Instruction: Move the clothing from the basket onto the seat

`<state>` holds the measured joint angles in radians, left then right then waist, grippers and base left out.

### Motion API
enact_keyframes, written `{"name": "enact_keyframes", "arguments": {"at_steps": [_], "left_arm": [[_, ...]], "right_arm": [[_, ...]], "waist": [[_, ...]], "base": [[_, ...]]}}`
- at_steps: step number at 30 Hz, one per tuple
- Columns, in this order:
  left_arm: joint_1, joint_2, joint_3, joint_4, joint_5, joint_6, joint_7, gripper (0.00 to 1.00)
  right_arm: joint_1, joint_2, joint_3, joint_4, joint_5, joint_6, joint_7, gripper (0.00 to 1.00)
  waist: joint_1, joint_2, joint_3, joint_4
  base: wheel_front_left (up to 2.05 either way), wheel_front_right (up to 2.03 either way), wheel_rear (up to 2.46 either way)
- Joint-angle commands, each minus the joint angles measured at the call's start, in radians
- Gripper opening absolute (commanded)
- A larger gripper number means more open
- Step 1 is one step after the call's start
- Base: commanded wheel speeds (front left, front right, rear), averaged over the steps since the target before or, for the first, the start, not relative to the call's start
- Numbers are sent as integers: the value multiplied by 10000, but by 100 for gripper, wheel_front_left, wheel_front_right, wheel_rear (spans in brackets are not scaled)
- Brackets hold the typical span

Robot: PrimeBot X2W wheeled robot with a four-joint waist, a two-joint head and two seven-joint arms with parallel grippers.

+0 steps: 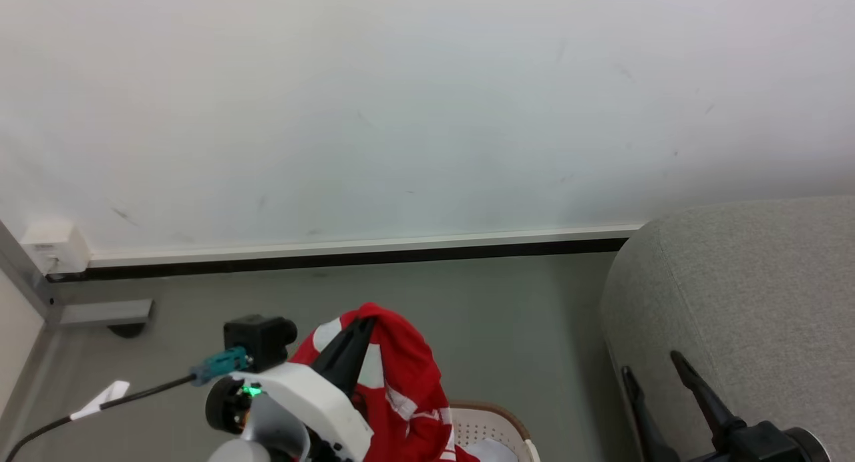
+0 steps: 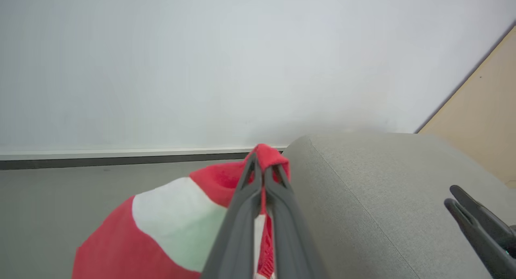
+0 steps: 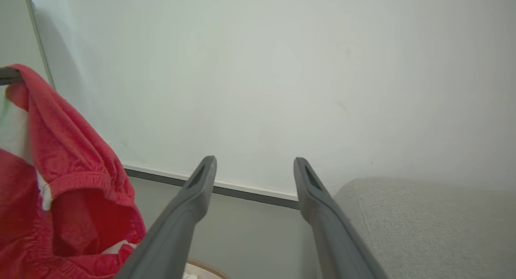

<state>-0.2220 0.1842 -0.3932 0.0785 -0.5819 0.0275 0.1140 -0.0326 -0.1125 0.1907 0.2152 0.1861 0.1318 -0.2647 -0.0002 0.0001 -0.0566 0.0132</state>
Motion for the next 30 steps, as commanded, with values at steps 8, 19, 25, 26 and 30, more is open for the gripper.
{"name": "enact_keyframes", "arguments": {"at_steps": [8, 19, 25, 26, 30], "left_arm": [[141, 358, 126, -1559, -165, 188, 489, 0], [-151, 289, -208, -2043, -82, 102, 721, 0], [-391, 167, -537, -2024, -39, -81, 831, 0], [-417, 156, -586, -2008, -39, -99, 852, 0], [-542, 77, -873, -1975, -7, -260, 940, 0]], "right_arm": [[-377, -1442, 1977, -1274, 1036, -23, 4, 100], [-3441, -3815, 6109, -1592, 2666, -23, 691, 100], [-5606, -3708, 8439, -602, 3589, -23, 689, 100], [-5888, -3580, 8763, -375, 3814, -21, 656, 100], [-7007, -3159, 10200, 426, 4512, -23, 465, 100]], "waist": [[2, -1, 21, -56], [2, -1, 257, 115], [2, -1, 364, 312], [2, -1, 373, 340], [2, -1, 408, 484]], "base": [[0, 0, 0], [0, 0, 0], [0, 0, 0], [0, 0, 0], [0, 0, 0]]}}
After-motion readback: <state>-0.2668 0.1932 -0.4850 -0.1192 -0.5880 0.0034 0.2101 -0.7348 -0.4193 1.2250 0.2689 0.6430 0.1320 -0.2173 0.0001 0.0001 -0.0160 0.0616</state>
